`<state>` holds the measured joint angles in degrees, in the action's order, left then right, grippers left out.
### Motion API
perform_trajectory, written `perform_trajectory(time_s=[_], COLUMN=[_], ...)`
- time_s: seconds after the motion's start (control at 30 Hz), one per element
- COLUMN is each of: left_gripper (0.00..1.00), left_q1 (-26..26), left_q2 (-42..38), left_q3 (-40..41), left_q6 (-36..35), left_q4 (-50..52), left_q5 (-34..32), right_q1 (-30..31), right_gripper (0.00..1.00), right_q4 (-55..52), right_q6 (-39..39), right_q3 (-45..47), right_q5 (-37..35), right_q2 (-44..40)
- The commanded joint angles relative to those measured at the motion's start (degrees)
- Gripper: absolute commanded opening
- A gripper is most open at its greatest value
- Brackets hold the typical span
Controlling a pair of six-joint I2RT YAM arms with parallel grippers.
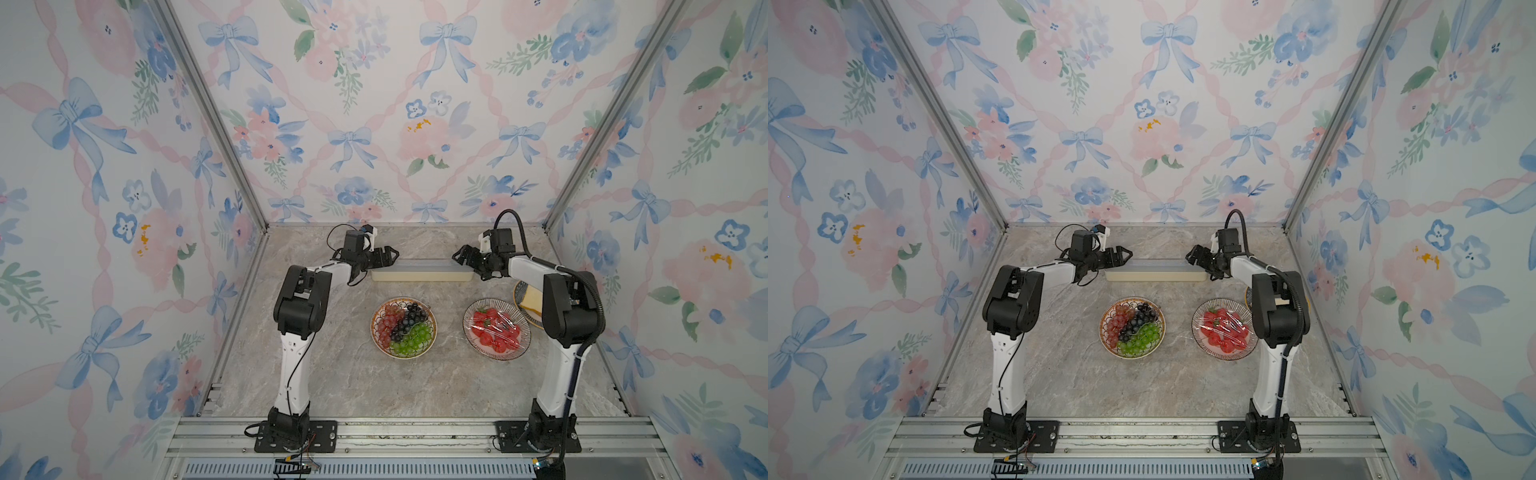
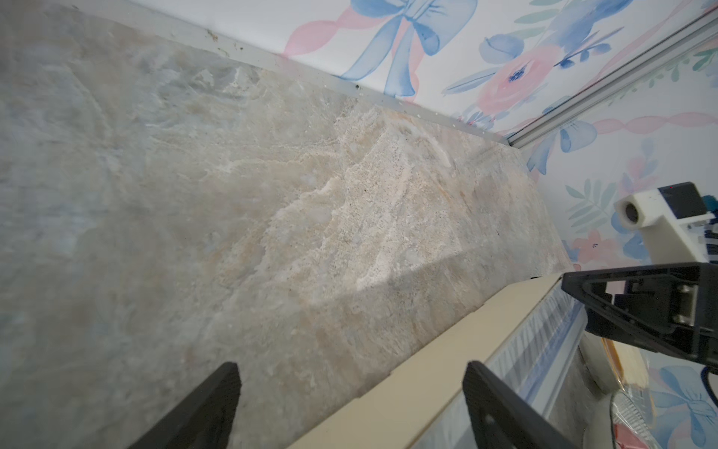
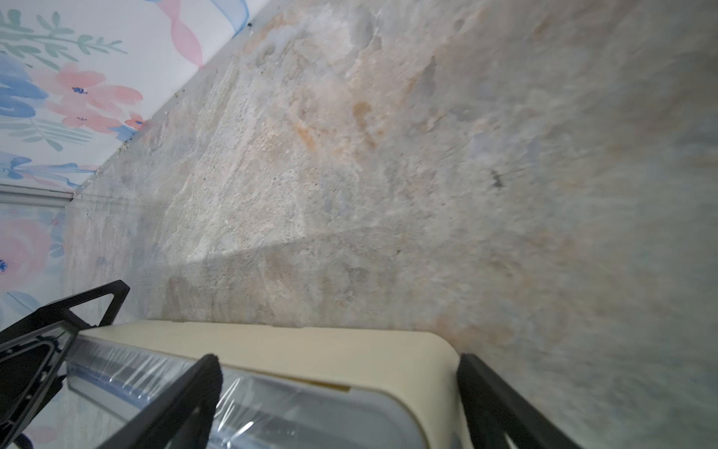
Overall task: Wrap the plate with plastic wrap
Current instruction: Move the plastic wrap cutting box to the center of the board.
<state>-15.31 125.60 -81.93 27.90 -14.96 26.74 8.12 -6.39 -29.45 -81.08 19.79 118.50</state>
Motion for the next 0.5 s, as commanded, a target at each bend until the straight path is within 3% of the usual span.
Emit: perform_trajectory(time_s=[0.0, 0.23, 0.47], left_gripper=[0.92, 0.92, 0.93], left_q1=[0.2, 2.4, 5.3], left_q2=[-5.4, -16.3, -25.8], left_q3=[5.2, 19.4, 25.0], left_q6=[-1.1, -2.4, -2.1], left_q4=[0.1, -0.2, -0.1], left_q5=[2.1, -1.3, -5.3], right_q1=[5.1, 10.2, 11.3], right_gripper=[0.95, 0.95, 0.95], right_q4=[1.2, 3.1, -1.5], right_q6=[-2.1, -3.5, -0.8], right_q3=[2.9, 10.6, 15.7], right_q5=[4.3, 1.5, -4.1], right_q2=[-3.0, -8.4, -15.6])
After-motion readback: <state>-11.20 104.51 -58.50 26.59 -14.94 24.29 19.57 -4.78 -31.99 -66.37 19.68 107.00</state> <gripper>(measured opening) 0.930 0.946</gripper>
